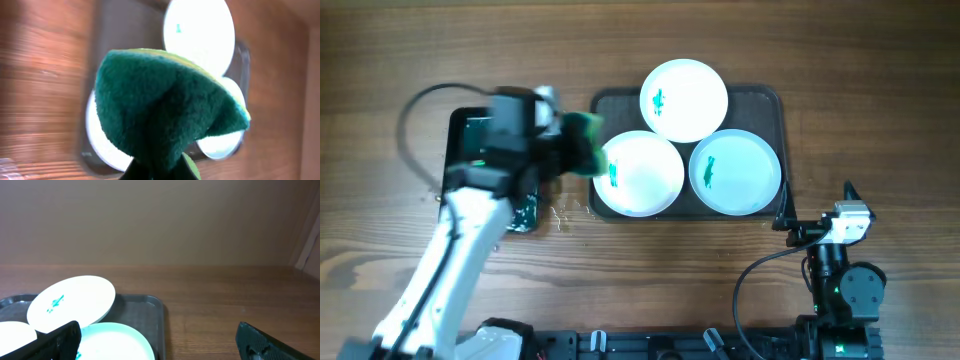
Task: Clean dirty plates on tray and stack at the side
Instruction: 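Lift the sponge with the left gripper and move it onto the lower-left plate, then grasp the rim of the lower-left plate with the right gripper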
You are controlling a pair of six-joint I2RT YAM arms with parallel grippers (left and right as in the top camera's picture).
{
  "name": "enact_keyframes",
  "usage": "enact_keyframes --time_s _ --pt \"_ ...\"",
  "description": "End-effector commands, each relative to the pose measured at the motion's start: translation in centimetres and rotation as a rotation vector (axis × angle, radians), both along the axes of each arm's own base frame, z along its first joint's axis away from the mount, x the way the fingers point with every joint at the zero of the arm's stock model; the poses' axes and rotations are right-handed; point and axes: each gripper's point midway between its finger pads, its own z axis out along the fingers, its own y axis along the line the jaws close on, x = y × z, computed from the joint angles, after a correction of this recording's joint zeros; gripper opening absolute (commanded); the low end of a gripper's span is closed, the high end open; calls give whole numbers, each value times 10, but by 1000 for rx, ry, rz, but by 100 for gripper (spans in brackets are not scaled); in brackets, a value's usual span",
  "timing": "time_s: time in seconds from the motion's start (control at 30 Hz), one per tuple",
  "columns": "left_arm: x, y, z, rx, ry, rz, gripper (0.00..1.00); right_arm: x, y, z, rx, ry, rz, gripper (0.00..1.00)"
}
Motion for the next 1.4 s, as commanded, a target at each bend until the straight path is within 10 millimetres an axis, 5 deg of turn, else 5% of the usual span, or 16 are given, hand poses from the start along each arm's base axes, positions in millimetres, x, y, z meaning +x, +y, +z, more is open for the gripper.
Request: enact_keyframes --time_s 0.0,0.13,0.23,0.4,0.43,0.47,0.6,0.9,0.97,1.0,1.1,1.2,1.3,1.37 --pt "4 -59 -34 32 43 5 4 0 1 1 14 -5 4 100" --pt "3 -91 -81 123 80 30 4 0 1 1 14 -5 4 100" --pt "5 -82 -113 229 110 115 4 0 1 1 14 -5 4 100" --pt "19 -84 -135 244 98 135 7 0 1 1 14 -5 4 100" --pt "20 -85 -134 240 92 135 19 0 1 1 14 -5 4 100" --pt "21 -85 -133 238 85 131 46 0 1 1 14 -5 4 100" --pt "24 -79 -111 217 69 140 99 0 1 1 14 -5 4 100" --pt "2 9 17 121 -53 324 100 0 1 1 14 -6 4 100" --pt "-6 27 32 111 -69 362 100 0 1 1 14 -6 4 100" --pt "-11 35 37 111 -70 380 100 0 -2 10 -15 -42 -13 100" --pt "-24 54 44 115 -61 422 100 -8 30 56 198 -211 197 100" --pt "-29 56 41 126 -42 422 100 -16 53 62 463 -180 362 100" --pt "-29 56 39 131 -34 421 100 -31 36 115 864 -363 406 100" --pt "-29 56 40 130 -36 421 100 -60 23 163 876 -605 448 100"
